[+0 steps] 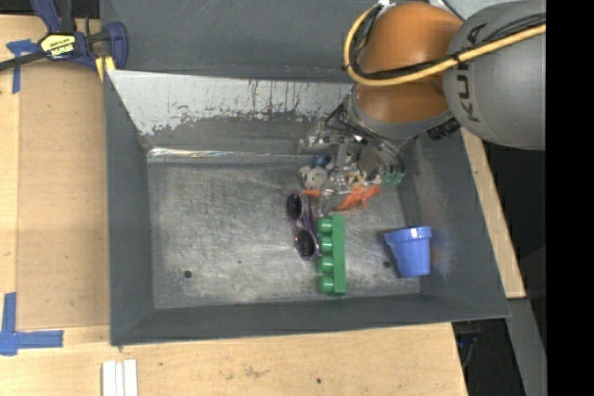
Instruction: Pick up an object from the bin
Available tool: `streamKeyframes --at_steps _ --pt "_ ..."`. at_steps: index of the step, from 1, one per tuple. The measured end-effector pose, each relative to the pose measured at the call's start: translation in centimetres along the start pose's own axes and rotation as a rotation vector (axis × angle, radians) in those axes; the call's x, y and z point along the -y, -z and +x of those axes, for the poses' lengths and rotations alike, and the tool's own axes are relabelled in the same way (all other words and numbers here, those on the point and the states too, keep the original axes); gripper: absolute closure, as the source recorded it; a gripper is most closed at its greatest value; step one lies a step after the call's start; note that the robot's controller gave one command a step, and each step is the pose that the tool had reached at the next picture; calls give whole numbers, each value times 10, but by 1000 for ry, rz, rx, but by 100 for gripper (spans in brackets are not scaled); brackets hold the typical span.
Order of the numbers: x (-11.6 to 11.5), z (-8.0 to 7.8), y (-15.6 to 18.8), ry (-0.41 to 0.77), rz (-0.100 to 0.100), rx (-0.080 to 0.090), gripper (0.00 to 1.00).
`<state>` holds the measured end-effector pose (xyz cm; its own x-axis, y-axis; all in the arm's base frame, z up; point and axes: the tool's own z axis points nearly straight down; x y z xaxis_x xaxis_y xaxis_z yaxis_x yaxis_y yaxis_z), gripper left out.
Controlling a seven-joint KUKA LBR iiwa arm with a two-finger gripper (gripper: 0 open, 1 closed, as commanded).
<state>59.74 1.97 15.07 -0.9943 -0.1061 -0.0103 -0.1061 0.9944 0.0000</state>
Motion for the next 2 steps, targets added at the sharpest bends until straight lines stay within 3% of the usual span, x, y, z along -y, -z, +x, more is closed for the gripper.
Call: streamKeyframes --at_steps 1,2 --pt "20 -6 -39 47 0 -9 0" --pt "13 -14 -55 -255 1 -6 0"
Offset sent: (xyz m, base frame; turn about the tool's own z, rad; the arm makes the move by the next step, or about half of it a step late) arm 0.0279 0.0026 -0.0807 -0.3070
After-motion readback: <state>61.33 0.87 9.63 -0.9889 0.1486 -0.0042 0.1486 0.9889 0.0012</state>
